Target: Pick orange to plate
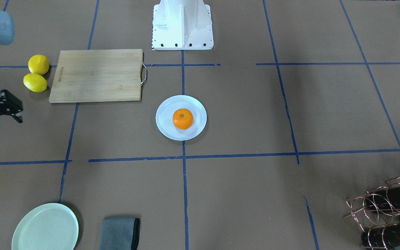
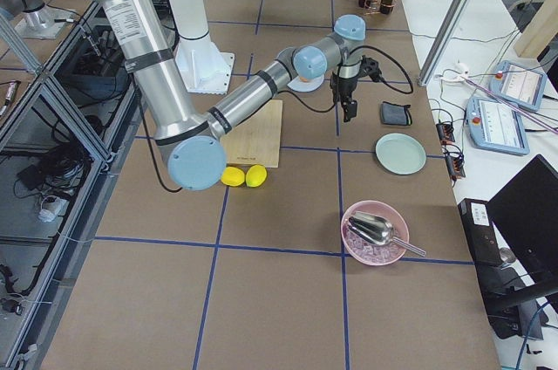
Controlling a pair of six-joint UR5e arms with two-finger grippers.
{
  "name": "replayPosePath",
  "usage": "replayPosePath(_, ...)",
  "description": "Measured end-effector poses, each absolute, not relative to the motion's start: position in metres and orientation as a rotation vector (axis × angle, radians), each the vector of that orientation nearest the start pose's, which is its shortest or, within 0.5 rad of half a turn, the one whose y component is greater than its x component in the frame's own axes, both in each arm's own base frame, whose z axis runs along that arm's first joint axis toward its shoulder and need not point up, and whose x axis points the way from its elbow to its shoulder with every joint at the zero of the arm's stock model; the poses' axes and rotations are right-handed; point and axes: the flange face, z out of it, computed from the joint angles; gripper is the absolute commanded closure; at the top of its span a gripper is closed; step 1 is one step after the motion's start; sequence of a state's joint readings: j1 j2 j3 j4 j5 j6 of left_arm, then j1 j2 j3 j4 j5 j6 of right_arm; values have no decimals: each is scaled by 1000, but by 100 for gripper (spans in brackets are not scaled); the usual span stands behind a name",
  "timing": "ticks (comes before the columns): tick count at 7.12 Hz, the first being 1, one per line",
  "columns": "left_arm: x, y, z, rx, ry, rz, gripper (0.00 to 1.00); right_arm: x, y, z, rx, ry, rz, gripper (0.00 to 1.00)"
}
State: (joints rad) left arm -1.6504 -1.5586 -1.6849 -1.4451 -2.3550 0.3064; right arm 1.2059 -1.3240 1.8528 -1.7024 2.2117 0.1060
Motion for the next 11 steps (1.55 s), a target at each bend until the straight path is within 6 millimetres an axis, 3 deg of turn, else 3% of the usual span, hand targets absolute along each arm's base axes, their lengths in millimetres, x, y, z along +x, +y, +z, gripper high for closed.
replayPosePath(2, -101, -474, 619, 133, 774, 210, 0, -38, -517, 506, 177, -670, -356, 0)
replayPosePath(4, -101, -474, 617, 138, 771, 213, 0, 22, -462, 583, 73, -637, -248, 0)
replayPosePath(5, -101, -473, 616, 140, 772, 213, 0, 41, -440, 607, 35, -625, -198, 0)
replayPosePath(7, -101, -471, 612, 146, 770, 215, 0, 59, -416, 629, -3, -628, -137, 0)
replayPosePath(11, -101, -470, 613, 144, 766, 216, 0, 62, -412, 630, -7, -644, -120, 0)
